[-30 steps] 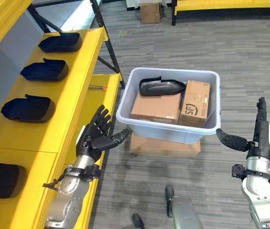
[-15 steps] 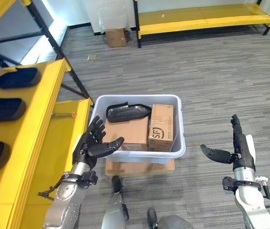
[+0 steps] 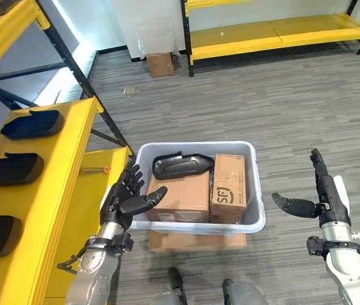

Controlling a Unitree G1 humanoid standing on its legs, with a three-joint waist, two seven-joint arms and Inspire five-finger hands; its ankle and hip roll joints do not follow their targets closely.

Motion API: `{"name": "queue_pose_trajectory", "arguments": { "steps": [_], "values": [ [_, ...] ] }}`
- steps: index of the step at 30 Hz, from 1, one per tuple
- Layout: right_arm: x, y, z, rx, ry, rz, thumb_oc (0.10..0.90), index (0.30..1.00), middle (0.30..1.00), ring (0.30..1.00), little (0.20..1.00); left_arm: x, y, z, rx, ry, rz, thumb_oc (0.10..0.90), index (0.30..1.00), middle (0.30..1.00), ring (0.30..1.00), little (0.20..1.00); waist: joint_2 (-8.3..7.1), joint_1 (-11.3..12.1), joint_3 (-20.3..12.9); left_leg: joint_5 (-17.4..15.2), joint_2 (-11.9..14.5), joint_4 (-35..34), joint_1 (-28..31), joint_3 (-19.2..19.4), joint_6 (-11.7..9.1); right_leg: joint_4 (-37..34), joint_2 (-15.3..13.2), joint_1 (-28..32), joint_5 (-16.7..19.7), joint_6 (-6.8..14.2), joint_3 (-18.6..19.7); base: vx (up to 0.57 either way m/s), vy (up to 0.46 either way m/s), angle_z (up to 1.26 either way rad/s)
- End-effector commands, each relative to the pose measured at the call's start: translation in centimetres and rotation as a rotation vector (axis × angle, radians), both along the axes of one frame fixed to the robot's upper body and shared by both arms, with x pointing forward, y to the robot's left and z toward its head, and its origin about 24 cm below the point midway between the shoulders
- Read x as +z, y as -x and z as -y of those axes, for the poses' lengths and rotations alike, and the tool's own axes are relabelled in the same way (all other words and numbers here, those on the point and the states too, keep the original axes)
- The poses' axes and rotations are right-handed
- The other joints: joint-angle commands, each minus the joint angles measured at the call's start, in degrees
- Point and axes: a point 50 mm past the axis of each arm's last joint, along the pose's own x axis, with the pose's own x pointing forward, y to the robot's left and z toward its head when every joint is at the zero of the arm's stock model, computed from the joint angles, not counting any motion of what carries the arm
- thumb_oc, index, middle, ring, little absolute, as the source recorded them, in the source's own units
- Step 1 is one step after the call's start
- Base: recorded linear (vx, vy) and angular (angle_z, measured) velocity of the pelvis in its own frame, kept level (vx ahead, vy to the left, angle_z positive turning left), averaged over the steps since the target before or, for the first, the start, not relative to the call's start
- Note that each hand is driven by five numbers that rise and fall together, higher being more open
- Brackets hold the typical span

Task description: Move parts from the plastic box to the shelf.

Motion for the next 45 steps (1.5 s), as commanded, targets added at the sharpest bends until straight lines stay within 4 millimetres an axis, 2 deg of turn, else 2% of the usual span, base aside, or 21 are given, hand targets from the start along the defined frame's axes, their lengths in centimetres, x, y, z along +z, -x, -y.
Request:
{"name": "queue_pose_trajectory", "arguments": {
  "steps": [1,7,13,17,21,22,27,29,32,35,37,39,45],
  "values": [
    [4.3,-1.0,-0.3,0.005,0.045,0.241,0.9,1.0,1.0,1.0,1.0,5.3,-0.8,-1.0,-0.019,-0.064,0.246,0.9,1.0,1.0,1.0,1.0,-3.67,0.54,-3.4,-2.8,0.98,0.46,-2.66,-1.48,-2.36,-11.28,-0.95,4.39,6.73,0.99,0.21,0.02,0.013,0.06],
    [4.4,-0.9,0.0,-0.034,0.043,0.257,0.9,1.0,1.0,1.0,1.0,5.2,-0.6,-1.1,-0.026,-0.068,0.248,0.9,1.0,1.0,1.0,1.0,-3.97,1.03,-3.27,-2.89,0.77,0.23,-2.91,-1.84,-2.26,-11.87,-0.94,4.27,6.96,1.03,0.05,0.0,0.003,0.02],
    [5.3,-0.5,1.1,-0.146,0.029,0.355,0.9,1.0,1.0,1.0,1.0,5.2,-0.5,-1.2,-0.022,-0.068,0.247,0.9,1.0,1.0,1.0,1.0,-4.25,1.3,-3.27,-3.08,0.8,0.24,-2.86,-2.23,-2.23,-12.78,-0.97,4.32,7.56,1.07,0.07,0.0,0.0,0.0],
    [6.9,-0.2,2.0,-0.222,0.057,0.467,0.9,1.0,1.0,1.0,1.0,5.2,-0.5,-1.2,-0.025,-0.067,0.241,0.9,1.0,1.0,1.0,1.0,-4.34,1.49,-3.48,-3.28,0.79,0.15,-2.51,-2.49,-2.21,-13.31,-0.96,4.57,7.86,1.18,0.01,0.0,0.0,0.0],
    [9.9,-0.6,2.5,-0.259,0.136,0.622,0.9,1.0,1.0,1.0,1.0,5.4,-0.8,-0.8,-0.052,-0.066,0.233,0.9,1.0,1.0,1.0,1.0,-4.28,2.31,-3.68,-3.61,0.68,0.38,-2.55,-3.13,-2.17,-13.25,-0.99,4.75,7.71,1.11,-0.71,0.03,-0.004,0.06],
    [11.9,-1.0,2.3,-0.25,0.175,0.704,0.9,1.0,1.0,1.0,1.0,5.4,-1.1,-0.5,-0.073,-0.068,0.228,0.9,1.0,1.0,1.0,1.0,-4.24,3.02,-3.81,-3.8,0.57,0.43,-2.61,-3.59,-2.16,-13.19,-0.99,4.8,7.58,0.97,-1.2,0.04,-0.005,0.08],
    [15.9,-2.0,1.3,-0.21,0.288,0.861,0.9,1.0,1.0,1.0,1.0,5.5,-1.6,0.4,-0.129,-0.072,0.214,0.9,1.0,1.0,1.0,1.0,-4.47,4.9,-4.17,-4.26,0.15,0.78,-2.83,-4.77,-2.12,-13.37,-1.17,5.15,7.55,0.95,-2.5,0.03,-0.024,0.13],
    [20.6,-3.5,-1.1,-0.107,0.38,0.97,0.9,1.0,1.0,1.0,1.0,5.5,-2.0,1.2,-0.209,-0.086,0.196,0.9,1.0,1.0,1.0,1.0,-5.06,7.46,-4.73,-4.66,-0.53,0.52,-2.72,-6.26,-2.17,-13.91,-1.35,5.46,7.63,1.0,-3.99,0.05,-0.056,0.23],
    [22.8,-4.9,-3.1,-0.004,0.446,0.958,0.9,1.0,1.0,1.0,1.0,5.3,-2.1,1.6,-0.247,-0.089,0.188,0.9,1.0,1.0,1.0,1.0,-5.25,9.08,-5.26,-4.78,-1.01,0.24,-2.47,-7.1,-2.27,-14.19,-1.52,5.92,7.57,1.02,-4.99,0.07,0.0,0.24],
    [23.7,-5.5,-4.6,0.073,0.514,0.934,0.9,1.0,1.0,1.0,1.0,5.0,-2.1,1.7,-0.264,-0.09,0.176,0.9,1.0,1.0,1.0,1.0,-5.38,9.92,-5.49,-4.85,-1.42,0.27,-2.46,-7.65,-2.22,-14.21,-1.67,6.33,7.45,1.01,-5.68,0.07,0.009,0.2],
    [23.9,-6.1,-6.1,0.145,0.585,0.888,0.9,1.0,1.0,1.0,1.0,4.7,-2.1,1.8,-0.283,-0.103,0.164,0.9,1.0,1.0,1.0,1.0,-5.55,11.2,-5.51,-5.05,-1.77,0.5,-2.72,-8.28,-2.05,-13.8,-1.86,6.51,7.12,0.95,-6.55,0.09,-0.009,0.29],
    [23.8,-6.5,-6.7,0.175,0.602,0.846,0.9,1.0,1.0,1.0,1.0,4.7,-2.1,1.8,-0.293,-0.111,0.165,0.9,1.0,1.0,1.0,1.0,-5.51,11.89,-5.21,-5.07,-2.06,0.68,-3.14,-8.68,-1.97,-13.4,-2.0,6.45,6.84,0.94,-7.13,0.05,-0.006,0.18],
    [24.1,-8.1,-8.2,0.146,0.628,0.835,0.9,1.0,1.0,1.0,1.0,6.0,-3.0,2.2,-0.315,-0.13,0.224,0.9,1.0,1.0,1.0,1.0,-4.31,13.83,-1.5,-5.05,-3.61,2.36,-7.32,-10.0,-1.53,-10.56,-2.35,3.14,5.63,0.71,-8.24,-0.08,0.011,0.14]
  ]
}}
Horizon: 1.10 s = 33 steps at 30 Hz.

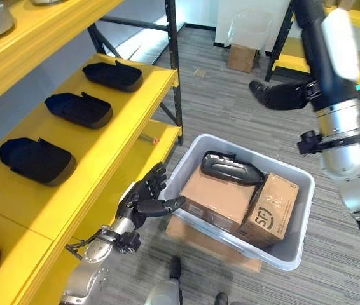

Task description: Move parts from the plastic box to the shelf.

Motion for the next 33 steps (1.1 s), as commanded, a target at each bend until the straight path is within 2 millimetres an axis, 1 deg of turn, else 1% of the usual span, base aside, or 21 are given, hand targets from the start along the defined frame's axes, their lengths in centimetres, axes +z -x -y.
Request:
{"name": "queue_pose_trajectory", "arguments": {
  "steps": [1,6,7,9,12,17,19,26,29,33],
  "values": [
    [5.6,0.9,0.0,-0.057,-0.034,0.254,0.9,1.0,1.0,1.0,1.0,5.6,-1.7,0.2,-0.06,-0.005,0.278,0.9,1.0,1.0,1.0,1.0,0.14,-0.5,0.72,-5.24,-0.58,2.41,-4.1,-1.74,-2.19,1.65,-1.25,-3.76,1.58,-0.71,0.67,-0.14,0.011,0.12],
    [6.5,0.5,0.0,-0.129,-0.098,0.308,0.9,1.0,1.0,1.0,1.0,6.9,-2.1,0.7,-0.072,0.009,0.342,0.9,1.0,1.0,1.0,1.0,1.6,-0.15,4.93,-5.04,-1.82,2.85,-6.62,-2.66,-1.44,4.35,-1.28,-7.63,0.8,-0.98,0.65,-0.09,0.014,0.08],
    [6.5,0.3,0.1,-0.13,-0.148,0.284,0.9,1.0,1.0,1.0,1.0,7.1,-2.1,0.8,-0.073,0.012,0.347,0.9,1.0,1.0,1.0,1.0,1.92,-0.12,5.76,-5.03,-2.08,2.92,-6.99,-2.82,-1.23,4.94,-1.25,-8.4,0.61,-1.08,0.84,-0.03,0.021,0.04],
    [6.1,0.1,0.1,-0.123,-0.222,0.234,0.9,1.0,1.0,1.0,1.0,7.3,-2.2,1.1,-0.078,0.028,0.345,0.9,1.0,1.0,1.0,1.0,2.48,-0.48,6.95,-5.03,-2.37,2.84,-7.35,-2.89,-1.05,5.76,-1.31,-9.77,0.57,-1.09,0.95,-0.01,0.034,0.0],
    [5.7,0.2,-0.1,-0.134,-0.279,0.23,0.9,1.0,1.0,1.0,1.0,7.8,-2.2,1.5,-0.072,0.028,0.371,0.9,1.0,1.0,1.0,1.0,3.43,-1.23,8.64,-5.13,-2.69,2.79,-7.58,-2.62,-0.7,7.16,-1.32,-11.71,0.33,-1.28,1.42,0.0,0.059,0.01],
    [5.3,0.4,-0.4,-0.164,-0.322,0.271,0.9,1.0,1.0,1.0,1.0,8.4,-2.4,1.9,-0.052,0.044,0.393,0.9,1.0,1.0,1.0,1.0,5.16,-2.38,11.04,-5.54,-3.5,3.33,-8.36,-2.12,-0.16,9.94,-1.48,-14.93,-0.36,-1.48,2.41,0.0,0.059,-0.06],
    [5.0,0.2,-0.7,-0.173,-0.33,0.24,0.9,1.0,1.0,1.0,1.0,8.6,-2.4,2.1,-0.051,0.047,0.391,0.9,1.0,1.0,1.0,1.0,5.96,-2.65,12.04,-5.83,-4.07,4.22,-9.08,-1.96,0.13,11.7,-1.76,-16.67,-0.69,-1.47,2.82,0.0,0.045,-0.12],
    [4.4,0.0,-1.2,-0.172,-0.32,0.215,0.9,1.0,1.0,1.0,1.0,8.9,-2.4,2.3,-0.042,0.045,0.402,0.9,1.0,1.0,1.0,1.0,7.27,-3.43,14.14,-6.06,-4.83,5.41,-10.37,-1.22,0.74,15.4,-2.29,-20.34,-1.4,-1.41,3.64,0.0,0.032,-0.09],
    [4.3,-0.1,-1.4,-0.153,-0.322,0.218,0.9,1.0,1.0,1.0,1.0,9.0,-2.4,2.3,-0.035,0.052,0.403,0.9,1.0,1.0,1.0,1.0,7.76,-3.6,14.15,-6.02,-5.04,5.75,-11.25,-1.08,0.91,16.87,-2.24,-21.94,-1.82,-1.52,3.93,0.0,0.044,-0.13],
    [3.8,0.3,-1.9,-0.139,-0.285,0.183,0.9,1.0,1.0,1.0,1.0,8.9,-2.3,2.6,-0.016,0.058,0.4,0.9,1.0,1.0,1.0,1.0,8.71,-4.22,14.15,-6.23,-5.59,7.17,-13.87,-0.79,1.19,20.88,-2.32,-26.45,-2.87,-1.62,4.58,0.0,0.058,-0.13]
  ]
}}
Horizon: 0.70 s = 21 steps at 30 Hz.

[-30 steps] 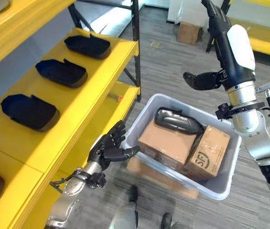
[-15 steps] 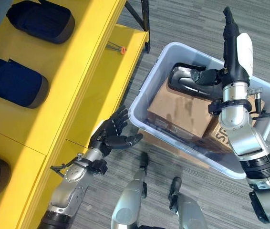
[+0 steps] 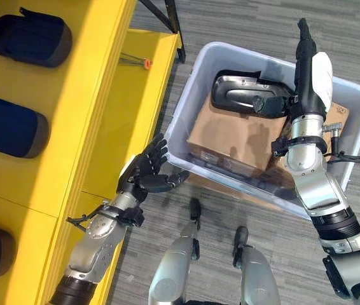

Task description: Move parts from the plastic box to the shelf.

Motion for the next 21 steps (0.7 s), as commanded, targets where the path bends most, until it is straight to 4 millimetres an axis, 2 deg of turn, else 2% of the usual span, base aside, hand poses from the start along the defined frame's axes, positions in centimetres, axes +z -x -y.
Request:
{"name": "queue_pose_trajectory", "arguments": {
  "steps": [1,11,21],
  "values": [
    [6.6,3.2,-1.6,0.066,0.109,0.329,0.9,1.0,1.0,1.0,1.0,4.6,0.9,1.8,-0.037,0.088,0.242,0.9,1.0,1.0,1.0,1.0,2.67,-1.21,-0.62,-8.45,-2.45,5.01,-1.1,-3.78,-1.15,0.55,2.97,-3.29,2.5,-3.74,-0.22,-0.02,0.04,-0.17],
    [6.5,3.5,-2.8,0.09,0.249,0.317,0.9,1.0,1.0,1.0,1.0,3.8,1.0,2.2,-0.027,0.107,0.212,0.9,1.0,1.0,1.0,1.0,5.4,-1.3,-0.62,-7.07,-2.32,5.91,-8.44,-2.43,-1.4,5.97,4.0,-13.8,1.47,-4.43,1.21,-0.03,0.031,-0.08],
    [7.7,4.4,-4.5,0.075,0.432,0.428,0.9,1.0,1.0,1.0,1.0,3.7,1.4,2.5,-0.017,0.082,0.23,0.9,1.0,1.0,1.0,1.0,5.86,-0.28,-0.62,-7.41,-3.16,9.07,-14.67,-2.61,-1.27,10.15,4.13,-20.26,0.28,-4.86,1.88,-0.01,0.003,-0.02]
  ]
}}
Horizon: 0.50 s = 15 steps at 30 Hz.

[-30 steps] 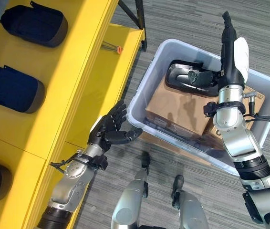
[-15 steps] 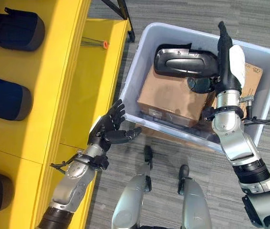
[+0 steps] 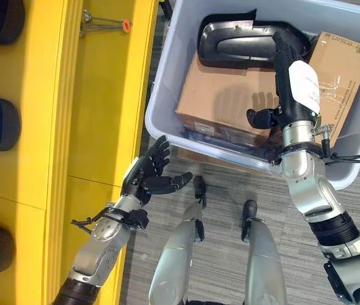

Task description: Move parts from the plastic box to the shelf.

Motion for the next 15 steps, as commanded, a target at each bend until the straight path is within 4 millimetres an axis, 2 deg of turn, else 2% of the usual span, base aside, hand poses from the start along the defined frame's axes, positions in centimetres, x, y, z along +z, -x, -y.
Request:
{"name": "queue_pose_trajectory", "arguments": {
  "steps": [1,15],
  "values": [
    [8.5,4.0,-3.3,0.147,0.158,0.459,0.9,1.0,1.0,1.0,1.0,4.3,0.9,1.5,-0.022,0.074,0.262,0.9,1.0,1.0,1.0,1.0,4.1,-0.46,-0.54,-9.23,-3.57,5.26,-0.56,-5.19,-1.45,-2.34,4.33,-0.68,2.12,-3.36,-2.25,0.0,0.0,0.0],
    [10.4,3.9,-5.2,0.116,0.342,0.544,0.9,1.0,1.0,1.0,1.0,4.9,0.8,1.4,-0.028,0.058,0.29,0.9,1.0,1.0,1.0,1.0,4.51,1.22,-0.54,-9.84,-4.63,7.73,-3.24,-5.68,-0.99,0.72,3.4,-3.19,1.05,-3.14,-2.51,0.02,0.015,0.01]
  ]
}}
